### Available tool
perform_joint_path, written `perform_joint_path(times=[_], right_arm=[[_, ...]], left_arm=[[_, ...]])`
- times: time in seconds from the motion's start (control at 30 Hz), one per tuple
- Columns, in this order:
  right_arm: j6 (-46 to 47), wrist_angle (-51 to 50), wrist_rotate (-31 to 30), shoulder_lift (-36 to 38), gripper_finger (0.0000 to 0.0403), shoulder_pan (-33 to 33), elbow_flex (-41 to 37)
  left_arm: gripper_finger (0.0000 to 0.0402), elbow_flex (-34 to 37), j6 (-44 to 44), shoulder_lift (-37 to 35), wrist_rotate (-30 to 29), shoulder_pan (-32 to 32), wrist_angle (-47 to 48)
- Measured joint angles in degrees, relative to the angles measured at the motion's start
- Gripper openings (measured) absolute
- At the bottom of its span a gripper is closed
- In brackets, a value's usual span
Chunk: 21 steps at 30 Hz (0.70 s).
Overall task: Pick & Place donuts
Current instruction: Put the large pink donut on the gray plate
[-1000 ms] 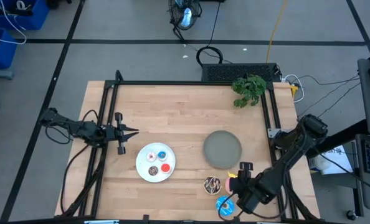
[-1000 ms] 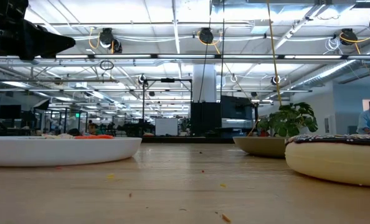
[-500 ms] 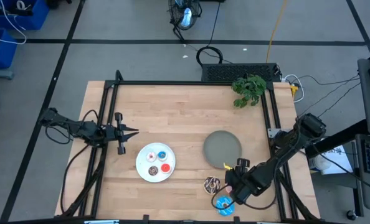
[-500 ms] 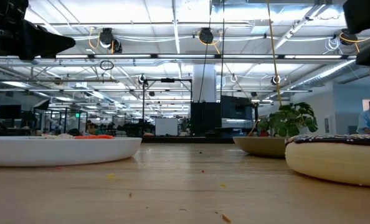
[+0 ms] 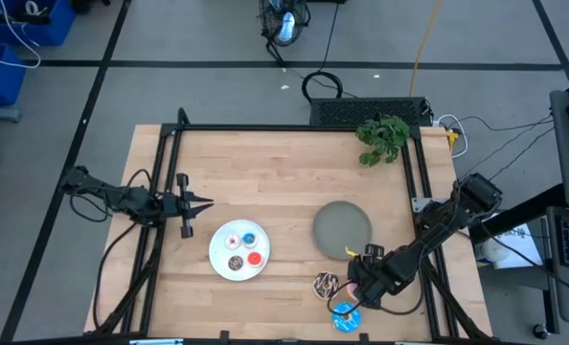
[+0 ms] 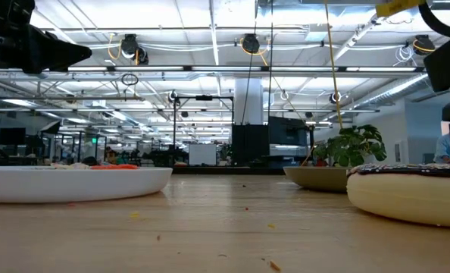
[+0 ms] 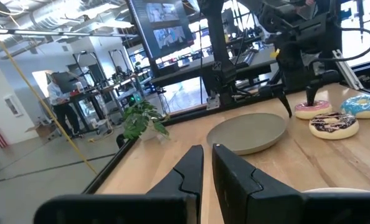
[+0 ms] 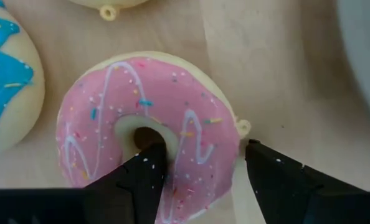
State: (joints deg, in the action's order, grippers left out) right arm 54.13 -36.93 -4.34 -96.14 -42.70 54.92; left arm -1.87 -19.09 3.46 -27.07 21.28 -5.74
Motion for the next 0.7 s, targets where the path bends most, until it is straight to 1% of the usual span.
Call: perform_joint_path(times=[0.2,0.33,0.43,0.53,0.7], right_arm=[[-2.41,2.44,0.08,0.08,0.02,0.32,-1.19],[-4.55,2.67,1.85,0.02,0.0177,0.85,-1.23],[-5.64,2.64,2.07,-0.02,0.0145,1.18,-1.23],[-6.91,2.53,1.68,0.35,0.0106,1.44,-1.29],[-7.35,2.19,1.81,3.04,0.0043,1.77,-1.47]], left_arm=[[0.0042,0.0,-0.12,0.0,0.01,0.01,0.0],[0.0042,0.0,-0.16,0.02,0.02,0.01,0.02],[0.0042,0.0,-0.17,0.01,0.0,0.01,0.02],[0.0042,0.0,-0.18,0.02,0.0,0.02,0.0],[0.0042,0.0,-0.17,0.02,0.0,0.01,0.0]])
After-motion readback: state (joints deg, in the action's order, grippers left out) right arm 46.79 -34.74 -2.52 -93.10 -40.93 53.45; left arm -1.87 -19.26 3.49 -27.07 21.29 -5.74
